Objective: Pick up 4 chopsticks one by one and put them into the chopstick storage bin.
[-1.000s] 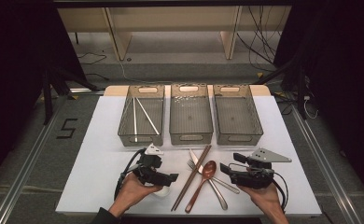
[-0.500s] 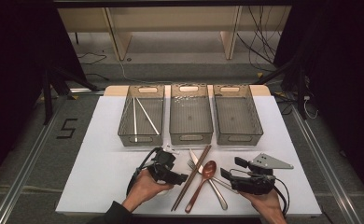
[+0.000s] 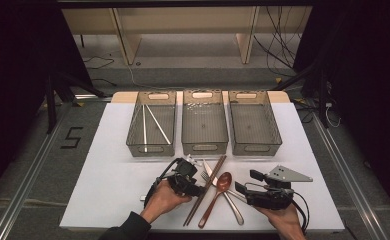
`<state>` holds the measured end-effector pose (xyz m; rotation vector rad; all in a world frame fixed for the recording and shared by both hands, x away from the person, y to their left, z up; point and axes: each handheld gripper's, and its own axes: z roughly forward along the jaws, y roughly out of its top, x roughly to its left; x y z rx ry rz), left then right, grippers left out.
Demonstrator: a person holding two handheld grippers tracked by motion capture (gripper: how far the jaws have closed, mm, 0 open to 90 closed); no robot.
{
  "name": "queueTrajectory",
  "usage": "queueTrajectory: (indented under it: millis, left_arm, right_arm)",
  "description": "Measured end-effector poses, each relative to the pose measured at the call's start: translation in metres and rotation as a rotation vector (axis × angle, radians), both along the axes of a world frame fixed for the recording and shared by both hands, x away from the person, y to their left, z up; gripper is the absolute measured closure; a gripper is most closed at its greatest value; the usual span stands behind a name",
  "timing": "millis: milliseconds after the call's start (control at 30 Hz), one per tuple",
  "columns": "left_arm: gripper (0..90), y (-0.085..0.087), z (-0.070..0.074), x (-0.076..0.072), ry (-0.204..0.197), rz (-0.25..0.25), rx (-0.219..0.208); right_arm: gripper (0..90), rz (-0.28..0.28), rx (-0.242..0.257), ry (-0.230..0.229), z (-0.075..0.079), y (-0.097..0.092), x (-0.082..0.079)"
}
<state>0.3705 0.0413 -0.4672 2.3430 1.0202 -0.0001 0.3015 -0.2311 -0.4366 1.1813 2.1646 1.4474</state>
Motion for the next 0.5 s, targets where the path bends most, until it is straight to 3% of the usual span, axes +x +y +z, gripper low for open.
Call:
queueTrajectory:
  millis: [100,500]
  left_arm:
    - [54.9,-0.002,-0.001,0.000,0.011,-0.008,-0.016]
    - [68.5,-0.010,-0.005,-0.001,0.011,-0.052,0.000]
  right_arm:
    - [28.7,0.008,-0.004,0.003,-0.001,0.001,0.000]
    - [29.4,0.011,-0.009,0.004,0.000,0.001,0.000]
